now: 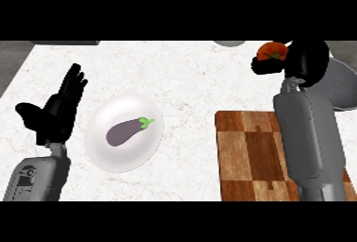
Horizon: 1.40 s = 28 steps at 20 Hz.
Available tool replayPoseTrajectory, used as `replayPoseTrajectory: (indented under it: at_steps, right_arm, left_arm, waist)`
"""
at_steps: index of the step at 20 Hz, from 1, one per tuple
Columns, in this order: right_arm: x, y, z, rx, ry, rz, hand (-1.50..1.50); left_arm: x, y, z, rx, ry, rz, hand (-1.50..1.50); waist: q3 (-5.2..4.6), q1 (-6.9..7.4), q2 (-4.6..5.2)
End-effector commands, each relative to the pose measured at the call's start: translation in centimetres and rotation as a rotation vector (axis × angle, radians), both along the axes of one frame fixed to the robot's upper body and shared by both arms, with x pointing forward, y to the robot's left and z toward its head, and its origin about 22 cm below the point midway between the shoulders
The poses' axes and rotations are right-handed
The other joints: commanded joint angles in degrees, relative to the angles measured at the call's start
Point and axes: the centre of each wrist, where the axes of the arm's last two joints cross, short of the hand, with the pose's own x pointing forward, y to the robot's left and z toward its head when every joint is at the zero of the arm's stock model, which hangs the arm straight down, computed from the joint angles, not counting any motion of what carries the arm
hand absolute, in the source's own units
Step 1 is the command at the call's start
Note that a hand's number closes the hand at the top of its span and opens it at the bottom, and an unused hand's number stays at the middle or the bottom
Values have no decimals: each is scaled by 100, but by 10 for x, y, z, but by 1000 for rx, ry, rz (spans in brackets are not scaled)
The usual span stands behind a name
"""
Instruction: Pick the tomato from the cutting board and place it in the pan
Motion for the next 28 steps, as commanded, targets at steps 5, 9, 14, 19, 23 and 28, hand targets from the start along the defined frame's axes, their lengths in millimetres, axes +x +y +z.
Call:
replayPoseTrajectory:
  at_steps: [5,9,14,19,23,28]
  right_arm:
    - [18,-113,4,46,-64,-139,150]
    - [5,-173,-28,-25,-57,-188,150]
    - [-14,-228,-42,-156,-1,-277,150]
    - [-22,-252,-55,-126,10,-316,150]
    - [-38,-272,-61,-112,-21,-349,150]
    - [-45,-267,-89,69,42,-323,-150]
  left_arm:
    - [3,7,0,3,-8,16,0]
    - [-11,-9,-18,-14,-7,-17,0]
    - [6,-13,5,-18,-7,-33,0]
    - [2,-7,-2,-15,-22,-47,0]
    - [4,0,5,5,-36,-38,0]
    - [7,-13,11,-13,-47,-56,0]
  waist:
    - [2,-20,19]
    - [10,78,57]
    - [22,142,99]
    - [29,257,133]
    - [47,324,180]
    - [65,382,203]
